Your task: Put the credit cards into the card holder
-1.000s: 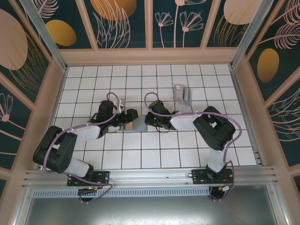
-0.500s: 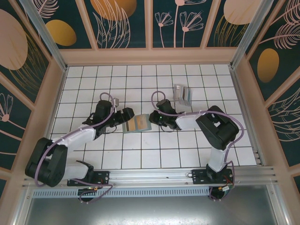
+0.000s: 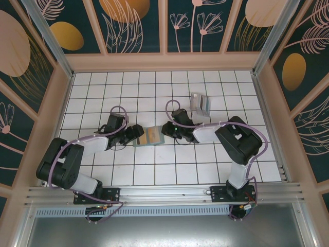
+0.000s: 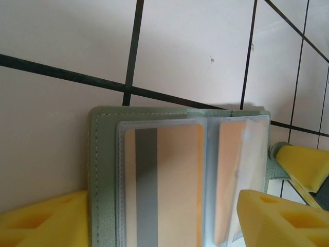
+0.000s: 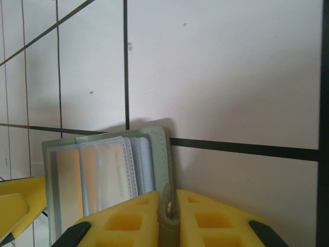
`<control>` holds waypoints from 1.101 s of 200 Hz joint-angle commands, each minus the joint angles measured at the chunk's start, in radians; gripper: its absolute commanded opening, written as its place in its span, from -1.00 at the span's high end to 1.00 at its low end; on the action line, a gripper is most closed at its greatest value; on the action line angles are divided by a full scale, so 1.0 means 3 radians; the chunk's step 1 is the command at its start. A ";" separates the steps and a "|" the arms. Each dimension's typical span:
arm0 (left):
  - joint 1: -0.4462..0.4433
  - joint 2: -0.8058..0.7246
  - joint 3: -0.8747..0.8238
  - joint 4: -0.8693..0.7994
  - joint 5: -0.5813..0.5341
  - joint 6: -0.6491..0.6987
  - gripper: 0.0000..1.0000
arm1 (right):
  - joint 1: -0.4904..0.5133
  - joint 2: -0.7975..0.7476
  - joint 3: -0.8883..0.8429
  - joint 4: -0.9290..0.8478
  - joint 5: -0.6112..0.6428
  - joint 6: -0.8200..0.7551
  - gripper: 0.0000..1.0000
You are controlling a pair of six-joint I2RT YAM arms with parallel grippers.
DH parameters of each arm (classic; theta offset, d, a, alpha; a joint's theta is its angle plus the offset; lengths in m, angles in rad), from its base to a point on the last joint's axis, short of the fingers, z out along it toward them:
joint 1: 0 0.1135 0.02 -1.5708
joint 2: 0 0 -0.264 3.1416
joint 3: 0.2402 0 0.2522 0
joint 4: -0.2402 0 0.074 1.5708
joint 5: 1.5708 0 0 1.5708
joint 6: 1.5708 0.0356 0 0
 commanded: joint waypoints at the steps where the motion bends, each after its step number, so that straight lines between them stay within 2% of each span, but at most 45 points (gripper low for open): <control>1: -0.0040 0.0219 0.0036 0.0112 0.0327 0.0044 -0.46 | 0.0012 0.0060 0.0123 0.0030 -0.0131 -0.0107 0.67; 28: -0.0050 0.0077 0.0018 0.0442 0.0566 -0.0090 -0.43 | 0.0032 0.0110 0.0120 0.0146 -0.0240 -0.0071 0.67; 67: -0.0080 -0.0389 0.0112 0.0406 0.0354 0.0069 -0.47 | 0.0070 0.0174 0.0111 0.0373 -0.0315 -0.0025 0.67; 99: -0.0146 -0.0078 0.0190 0.0611 0.0405 0.0036 -0.50 | 0.0019 0.0250 0.0024 0.0806 -0.0502 0.0159 0.61; 145: -0.0289 0.0151 0.0315 0.0704 0.0343 0.0070 -0.49 | -0.0076 0.0123 -0.0407 0.1314 -0.0491 0.0324 0.27; 178: -0.0311 0.0168 0.0325 0.0605 0.0281 0.0135 -0.49 | -0.0098 -0.0031 -0.0415 0.0731 -0.0091 0.0087 0.26; 220: -0.0316 0.0204 0.0312 0.0560 0.0239 0.0148 -0.49 | -0.0089 -0.0217 -0.0442 0.0332 0.0149 -0.0158 0.26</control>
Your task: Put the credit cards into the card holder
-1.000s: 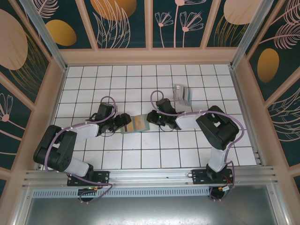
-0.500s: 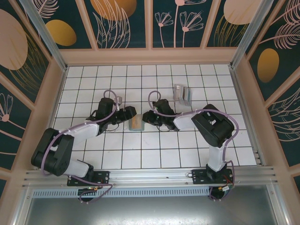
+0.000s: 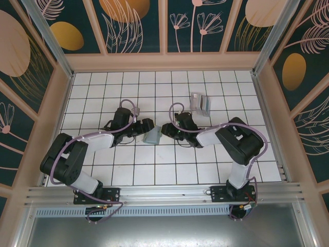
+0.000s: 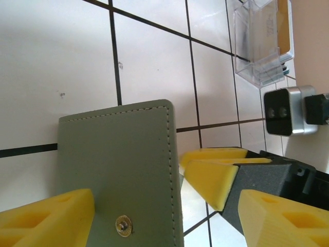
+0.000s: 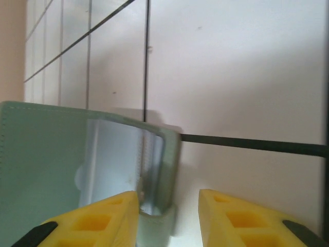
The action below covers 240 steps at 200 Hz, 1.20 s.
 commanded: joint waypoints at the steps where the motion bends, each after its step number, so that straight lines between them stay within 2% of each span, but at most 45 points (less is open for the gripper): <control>1: -0.0021 0.0031 0.0046 -0.0020 -0.0050 0.0076 -0.49 | -0.0020 -0.0151 -0.0007 -0.0399 0.0253 -0.0244 0.26; 24: -0.0020 0.0038 0.0079 -0.0058 -0.0075 0.0093 -0.49 | 0.0094 -0.0236 0.0141 -0.0608 0.0352 -0.0603 0.25; 49: -0.0020 -0.0019 0.0104 -0.0095 -0.0099 0.0083 -0.49 | 0.0235 -0.0272 0.0365 -0.0838 0.0426 -0.1529 0.21; 63: -0.0021 -0.0065 0.0113 -0.0107 -0.0133 0.0073 -0.50 | 0.0215 -0.0195 0.0608 -0.1214 0.0589 -0.1661 0.20; 82: -0.0020 -0.0132 0.0152 -0.0166 -0.0113 0.0068 -0.50 | 0.0257 -0.0059 0.0754 -0.1367 0.0647 -0.1581 0.17; 104: -0.0021 -0.0163 0.0133 -0.0176 -0.0124 0.0086 -0.50 | 0.0312 0.0083 0.0802 -0.1413 0.0829 -0.1466 0.03; 132: -0.0021 -0.0152 0.0091 -0.0121 -0.0029 0.0038 -0.50 | 0.0295 0.0209 0.0917 -0.1488 0.0663 -0.1425 -0.03; 147: -0.0019 -0.0184 0.0063 -0.0050 -0.0010 0.0031 -0.50 | 0.0346 0.0230 0.0950 -0.1582 0.0780 -0.1412 -0.10; 163: -0.0018 -0.0191 0.0115 -0.0143 -0.0030 0.0100 -0.50 | 0.0348 0.0231 0.0960 -0.1679 0.0872 -0.1329 -0.10; 192: -0.0021 -0.0165 0.0098 -0.0088 0.0002 0.0085 -0.50 | 0.0373 0.0166 0.1019 -0.2009 0.1564 -0.1129 -0.08; 206: -0.0021 -0.0118 0.0107 -0.0076 0.0063 0.0076 -0.50 | 0.0366 0.0075 0.0958 -0.2054 0.1763 -0.1063 -0.07; 240: -0.0030 -0.0124 -0.0013 0.0092 0.0067 -0.0002 -0.48 | 0.0326 -0.0253 0.0647 -0.1804 0.1635 -0.0999 -0.02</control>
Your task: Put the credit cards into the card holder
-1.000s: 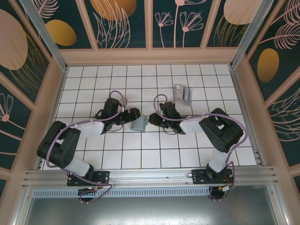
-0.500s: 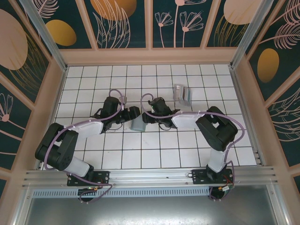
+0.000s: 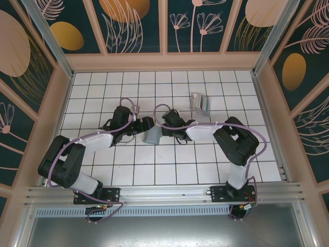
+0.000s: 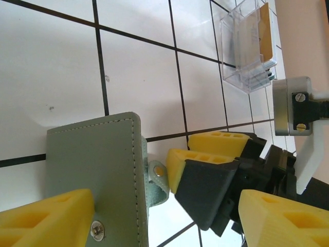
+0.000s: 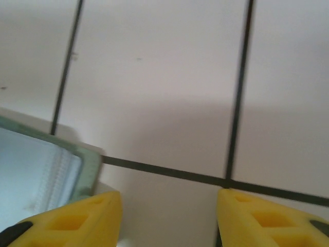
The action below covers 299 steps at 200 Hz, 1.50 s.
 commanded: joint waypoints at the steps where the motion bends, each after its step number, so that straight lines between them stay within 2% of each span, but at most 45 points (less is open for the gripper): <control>1: -0.0029 -0.0009 -0.0068 0.0149 0.0066 -0.0025 -0.48 | -0.0036 -0.0342 -0.0239 0.0012 0.0133 0.0137 -0.02; 23: -0.0100 -0.0144 -0.0181 0.0312 -0.0088 -0.0097 -0.33 | -0.0148 -0.0634 -0.0548 0.0371 -0.0232 0.0267 0.02; 36: -0.0119 -0.0178 -0.0243 0.0471 -0.0049 -0.0140 -0.20 | -0.0186 -0.0794 -0.0667 0.0531 -0.0416 0.0330 0.03; 54: -0.0123 -0.0126 -0.0271 0.0620 0.0065 -0.0180 -0.13 | -0.0171 -0.0910 -0.0731 0.0723 -0.0589 0.0365 0.03; 69: -0.0122 -0.0086 -0.0314 0.0699 0.0050 -0.0220 -0.10 | -0.0114 -0.0852 -0.0709 0.0882 -0.0831 0.0267 0.01; 105: -0.0122 -0.0083 -0.0323 0.0721 0.0001 -0.0265 -0.06 | -0.0033 -0.0436 -0.0424 0.0867 -0.1035 0.0125 0.01; 149: -0.0117 -0.0143 -0.0355 0.0675 -0.0046 -0.0268 0.11 | 0.0189 0.0045 0.0118 0.0279 -0.0548 -0.0081 -0.08; 194: -0.0117 -0.0080 -0.0358 0.0709 -0.0029 -0.0289 0.15 | 0.0285 0.0356 0.0431 -0.0087 -0.0005 -0.0107 -0.12; 255: -0.0117 0.0069 -0.0271 0.0677 0.0024 -0.0216 0.24 | 0.0210 0.0020 0.0075 -0.0110 0.0398 0.0097 -0.06; 299: -0.0122 0.0190 -0.0302 0.0806 0.0034 -0.0253 0.24 | 0.0037 -0.0359 -0.0329 0.0186 0.0209 0.0239 -0.06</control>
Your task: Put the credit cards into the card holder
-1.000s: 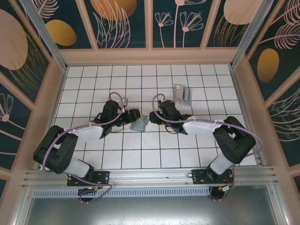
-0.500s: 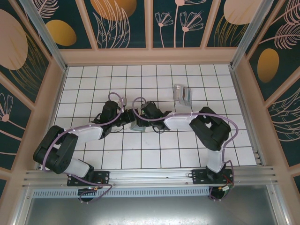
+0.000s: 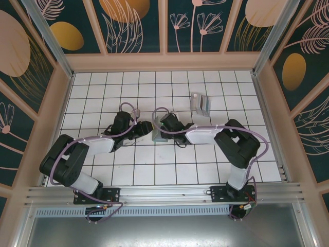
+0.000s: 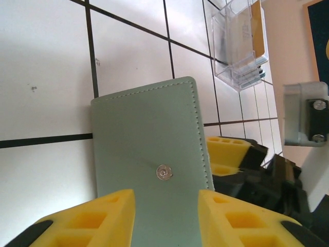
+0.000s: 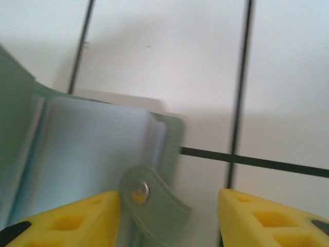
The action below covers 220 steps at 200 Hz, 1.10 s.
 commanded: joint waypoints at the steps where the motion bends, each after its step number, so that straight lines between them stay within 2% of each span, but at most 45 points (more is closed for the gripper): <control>1: -0.0017 0.0099 0.0026 0.0170 0.0047 0.0024 0.25 | -0.0099 -0.0237 -0.0177 0.0101 0.0044 0.0142 -0.06; 58: -0.0027 0.0245 0.0074 0.0176 0.0017 0.0066 0.26 | -0.0309 -0.0355 -0.0319 0.0040 0.0054 0.0184 -0.06; 87: -0.0060 0.0333 0.0190 0.0002 -0.0160 0.0208 0.26 | -0.0338 -0.0469 -0.0382 0.0043 0.0039 0.0221 -0.05; 104: -0.0077 0.0428 0.0274 -0.0097 -0.0277 0.0255 0.28 | -0.0395 -0.0539 -0.0437 0.0103 -0.0116 0.0288 -0.01; 122: -0.0113 0.0476 0.0312 -0.0103 -0.0375 0.0278 0.28 | -0.0447 -0.0613 -0.0510 0.0197 -0.0286 0.0348 0.15; 152: -0.0176 0.0524 0.0378 -0.0272 -0.0565 0.0396 0.29 | -0.0561 -0.0648 -0.0572 0.0291 -0.0588 0.0454 0.60; 166: -0.0196 0.0570 0.0401 -0.0346 -0.0621 0.0446 0.29 | -0.0594 -0.0655 -0.0596 0.0341 -0.0710 0.0496 0.70; 178: -0.0208 0.0584 0.0423 -0.0391 -0.0629 0.0475 0.27 | -0.0619 -0.0657 -0.0623 0.0386 -0.0753 0.0566 0.70; 186: -0.0213 0.0584 0.0414 -0.0394 -0.0656 0.0475 0.26 | -0.0648 -0.0655 -0.0619 0.0393 -0.0931 0.0635 0.66; 220: -0.0257 0.0720 0.0468 -0.0460 -0.0754 0.0513 0.25 | -0.0714 -0.0818 -0.0613 0.0496 -0.1206 0.0840 0.18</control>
